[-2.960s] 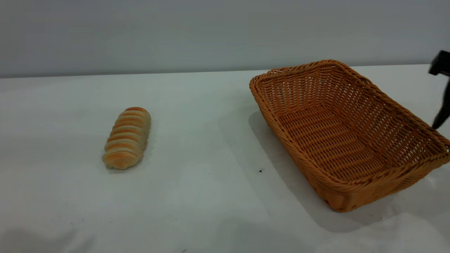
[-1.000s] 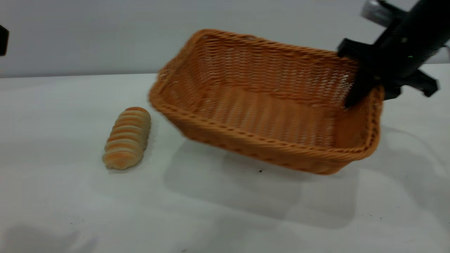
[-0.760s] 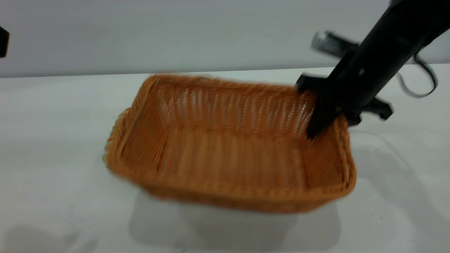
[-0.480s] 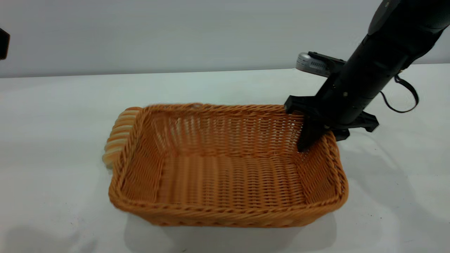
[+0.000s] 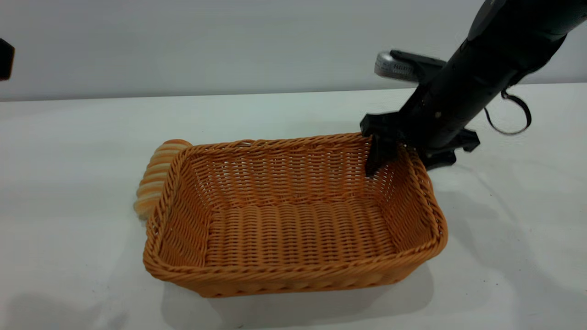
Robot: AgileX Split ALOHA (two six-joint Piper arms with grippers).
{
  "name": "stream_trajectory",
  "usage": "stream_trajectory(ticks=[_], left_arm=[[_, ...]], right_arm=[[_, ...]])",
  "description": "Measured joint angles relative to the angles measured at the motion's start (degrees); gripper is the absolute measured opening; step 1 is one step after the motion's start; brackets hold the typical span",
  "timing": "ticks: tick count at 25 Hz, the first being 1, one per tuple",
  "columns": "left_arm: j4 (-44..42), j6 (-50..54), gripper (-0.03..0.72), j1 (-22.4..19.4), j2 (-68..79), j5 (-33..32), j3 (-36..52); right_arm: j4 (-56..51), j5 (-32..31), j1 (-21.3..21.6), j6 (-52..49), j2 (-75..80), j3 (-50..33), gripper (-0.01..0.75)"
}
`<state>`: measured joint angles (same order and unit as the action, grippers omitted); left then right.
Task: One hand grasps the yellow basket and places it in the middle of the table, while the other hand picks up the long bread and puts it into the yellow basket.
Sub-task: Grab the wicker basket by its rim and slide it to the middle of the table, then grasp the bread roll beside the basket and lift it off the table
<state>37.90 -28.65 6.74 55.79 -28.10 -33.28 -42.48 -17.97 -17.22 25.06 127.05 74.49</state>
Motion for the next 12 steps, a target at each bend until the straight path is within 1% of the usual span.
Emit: stream_trajectory(ticks=[2, 6, 12], left_arm=[[0.0, 0.0, 0.365, 0.0, 2.1, 0.4, 0.0], [0.4, 0.0, 0.365, 0.0, 7.3, 2.6, -0.1], [1.1, 0.0, 0.365, 0.0, 16.6, 7.0, -3.3]], right_arm=[[0.9, 0.4, 0.0, 2.4, -2.6, 0.0, 0.590], [3.8, -0.8, 0.0, 4.0, -9.1, 0.0, 0.590], [9.1, -10.6, 0.0, 4.1, -18.2, 0.0, 0.589]])
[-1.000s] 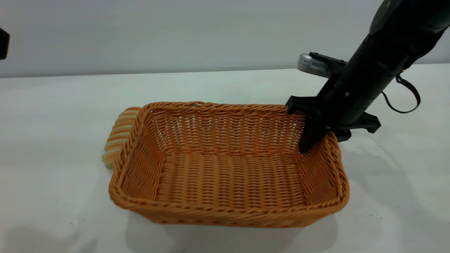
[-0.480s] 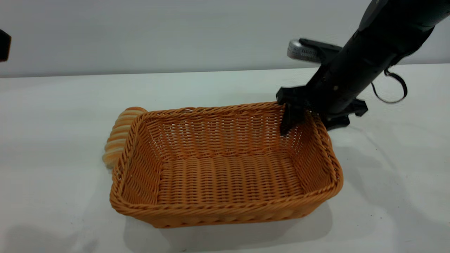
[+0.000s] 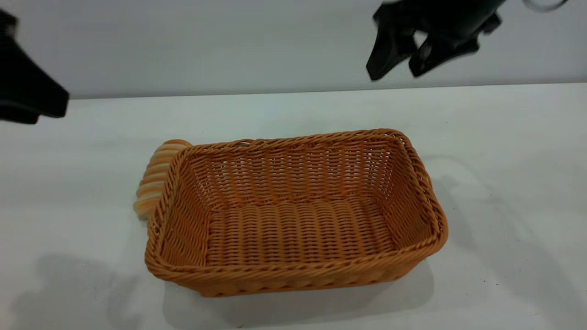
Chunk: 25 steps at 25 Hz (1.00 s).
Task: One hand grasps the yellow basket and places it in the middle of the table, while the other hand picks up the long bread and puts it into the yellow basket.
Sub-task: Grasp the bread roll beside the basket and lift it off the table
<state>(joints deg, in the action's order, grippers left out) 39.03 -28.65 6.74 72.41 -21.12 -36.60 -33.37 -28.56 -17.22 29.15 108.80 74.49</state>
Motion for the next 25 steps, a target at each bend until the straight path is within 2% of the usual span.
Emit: stream_trajectory(ticks=[10, 25], left_arm=[[0.4, 0.0, 0.365, 0.0, 19.6, 1.6, -11.3], [0.7, -2.9, 0.365, 0.0, 40.2, 6.2, -23.9]], right_arm=[[5.8, -20.2, 0.0, -0.1, -12.6, 0.0, 0.589], [8.6, -34.7, 0.0, -0.7, -37.7, -0.4, 0.589]])
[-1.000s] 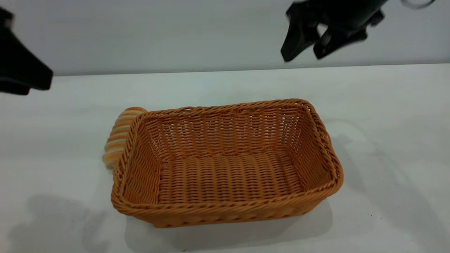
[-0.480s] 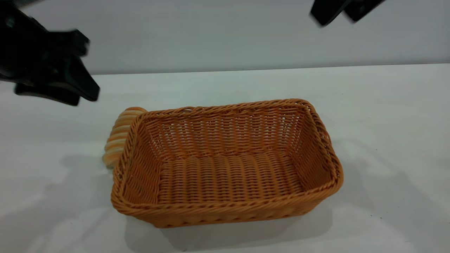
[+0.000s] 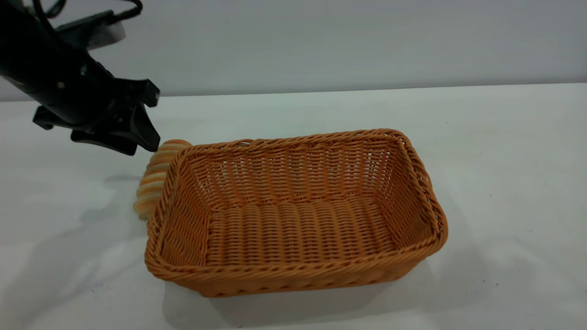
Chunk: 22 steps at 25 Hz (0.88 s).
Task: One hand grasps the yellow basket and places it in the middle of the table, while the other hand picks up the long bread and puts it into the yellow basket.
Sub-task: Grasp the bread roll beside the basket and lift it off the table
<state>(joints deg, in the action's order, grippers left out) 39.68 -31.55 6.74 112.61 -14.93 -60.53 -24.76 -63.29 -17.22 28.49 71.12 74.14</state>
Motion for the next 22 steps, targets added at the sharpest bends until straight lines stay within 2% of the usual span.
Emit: stream_trajectory(ticks=[5, 9, 17, 22], left_arm=[[-0.6, -0.5, 0.365, 0.0, 2.8, 4.6, -1.3], [-0.8, -0.5, 0.365, 0.0, 6.5, 5.2, -4.3], [0.1, -0.5, 0.365, 0.0, 17.2, 1.6, -13.4], [0.4, -0.5, 0.365, 0.0, 20.9, -0.5, -17.2]], right_arm=[[0.0, -1.2, 0.0, -0.2, -7.3, -3.5, 0.589], [0.0, -1.2, 0.0, -0.3, -11.9, -7.7, 0.589], [0.2, -0.2, 0.0, -0.4, -19.0, -13.5, 0.589], [0.2, 0.1, 0.0, -0.4, -21.8, -14.3, 0.589]])
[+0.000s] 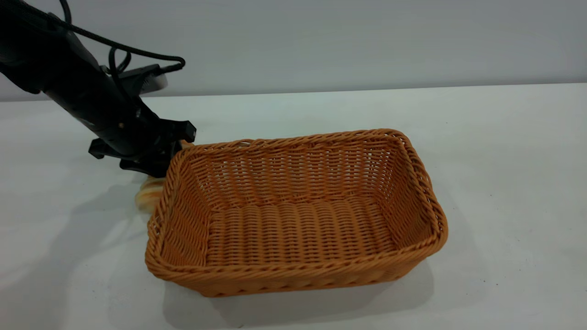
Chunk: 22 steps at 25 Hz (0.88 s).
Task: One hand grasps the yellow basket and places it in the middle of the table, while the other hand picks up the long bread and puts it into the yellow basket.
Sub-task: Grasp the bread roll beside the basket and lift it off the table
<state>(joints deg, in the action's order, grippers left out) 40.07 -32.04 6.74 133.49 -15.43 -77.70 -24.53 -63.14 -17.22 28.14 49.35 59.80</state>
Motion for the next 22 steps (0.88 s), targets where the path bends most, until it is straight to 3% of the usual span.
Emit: stream_trajectory(ticks=[5, 10, 22], left_arm=[[0.0, 0.1, 0.312, -0.2, 1.2, -1.2, -1.0], [-1.2, 0.0, 0.063, -0.3, 1.1, -1.3, -1.0], [-10.6, 3.2, 0.050, -0.3, -11.8, -9.3, -0.5]], right_arm=[[0.0, 0.1, 0.0, 0.0, -1.2, -0.1, 0.589], [0.0, 0.3, 0.0, 0.0, -1.4, -0.1, 0.589], [0.0, 0.5, 0.0, 0.0, -1.4, -0.1, 0.589]])
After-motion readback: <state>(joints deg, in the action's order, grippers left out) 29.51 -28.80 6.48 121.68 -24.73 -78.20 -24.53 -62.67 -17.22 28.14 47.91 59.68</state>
